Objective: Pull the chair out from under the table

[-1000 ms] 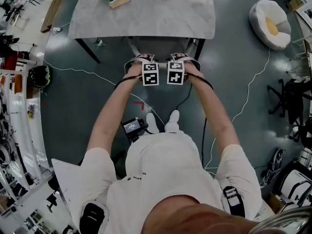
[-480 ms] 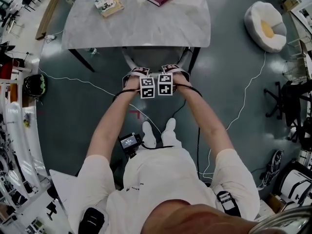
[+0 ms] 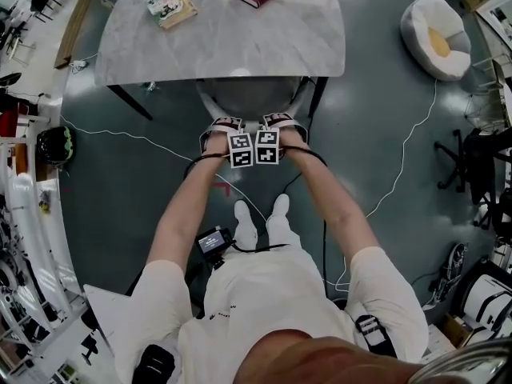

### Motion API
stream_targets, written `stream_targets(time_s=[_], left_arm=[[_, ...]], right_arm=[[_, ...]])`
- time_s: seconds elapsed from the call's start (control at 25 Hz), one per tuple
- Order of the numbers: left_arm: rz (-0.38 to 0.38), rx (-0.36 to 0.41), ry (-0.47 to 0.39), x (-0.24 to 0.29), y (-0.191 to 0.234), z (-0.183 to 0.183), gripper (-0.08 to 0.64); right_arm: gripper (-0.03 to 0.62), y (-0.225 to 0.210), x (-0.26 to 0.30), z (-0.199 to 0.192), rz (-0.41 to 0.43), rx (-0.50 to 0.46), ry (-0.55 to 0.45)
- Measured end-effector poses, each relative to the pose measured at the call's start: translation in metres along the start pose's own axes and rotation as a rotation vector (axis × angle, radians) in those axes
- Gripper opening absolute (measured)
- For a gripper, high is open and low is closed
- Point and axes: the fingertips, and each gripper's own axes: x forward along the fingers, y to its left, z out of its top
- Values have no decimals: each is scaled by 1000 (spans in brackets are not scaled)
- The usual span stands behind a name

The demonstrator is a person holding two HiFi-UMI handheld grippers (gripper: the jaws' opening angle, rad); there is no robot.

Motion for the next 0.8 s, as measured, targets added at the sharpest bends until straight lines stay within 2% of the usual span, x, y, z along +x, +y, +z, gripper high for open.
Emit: stream_targets(time_s=[0.16, 0.28, 0.4, 0.8], left_arm=[[-20, -45, -6, 6, -2, 2, 183], [-13, -19, 11, 9, 1, 3, 112], [1, 14, 18, 11, 2, 3, 89], [-20, 1, 25, 5, -19, 4, 78]], right_arm=[[137, 5, 6, -4, -5, 12, 16], [110, 4, 8, -5, -15, 30, 6], [89, 3, 9, -6, -50, 53, -7], [78, 24, 6, 0, -13, 57, -13]])
